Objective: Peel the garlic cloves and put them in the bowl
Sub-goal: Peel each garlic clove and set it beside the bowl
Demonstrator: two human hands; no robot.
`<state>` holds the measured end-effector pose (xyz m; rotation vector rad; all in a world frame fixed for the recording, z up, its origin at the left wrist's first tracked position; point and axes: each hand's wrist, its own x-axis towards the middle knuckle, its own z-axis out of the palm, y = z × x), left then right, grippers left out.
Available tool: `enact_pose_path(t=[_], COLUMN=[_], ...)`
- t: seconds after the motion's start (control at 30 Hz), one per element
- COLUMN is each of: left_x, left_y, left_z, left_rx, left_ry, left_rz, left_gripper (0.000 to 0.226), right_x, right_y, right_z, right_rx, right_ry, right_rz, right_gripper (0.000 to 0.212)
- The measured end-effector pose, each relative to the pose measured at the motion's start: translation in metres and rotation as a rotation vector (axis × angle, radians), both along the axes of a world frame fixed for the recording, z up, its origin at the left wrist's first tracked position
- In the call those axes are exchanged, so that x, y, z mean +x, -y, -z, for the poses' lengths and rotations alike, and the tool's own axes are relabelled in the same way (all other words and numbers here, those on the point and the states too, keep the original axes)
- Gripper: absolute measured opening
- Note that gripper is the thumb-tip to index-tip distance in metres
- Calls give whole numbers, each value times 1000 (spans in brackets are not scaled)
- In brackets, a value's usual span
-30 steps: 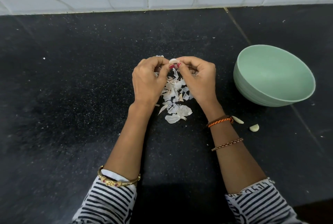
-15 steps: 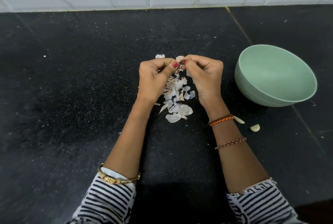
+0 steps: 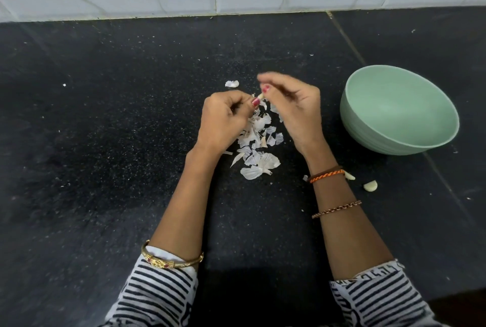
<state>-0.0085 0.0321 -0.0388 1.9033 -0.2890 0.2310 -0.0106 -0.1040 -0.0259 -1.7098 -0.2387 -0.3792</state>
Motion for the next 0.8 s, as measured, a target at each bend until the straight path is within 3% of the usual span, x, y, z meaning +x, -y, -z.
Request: enact_pose_path(t=[0.1,0.3,0.6,0.8], left_x=[0,-2,-1,-1], left_y=[1,8,14,13], left_z=[0,-2,-4,-6], left_rx=[36,-192,-222,-346], left_ry=[5,-11,-82,-72], left_rz=[-38,-142,-136,-107], left_gripper=[13,11,15,19], right_x=[0,-1,-1,-3], right_y=[-1,-7,-9,-12], right_z=[3,2,-1,-2], right_rx=[-122,67,130,155], right_ry=[28,-25,-192,-205], right_rz=[74,80,98,142], right_gripper=[16,19,18,16])
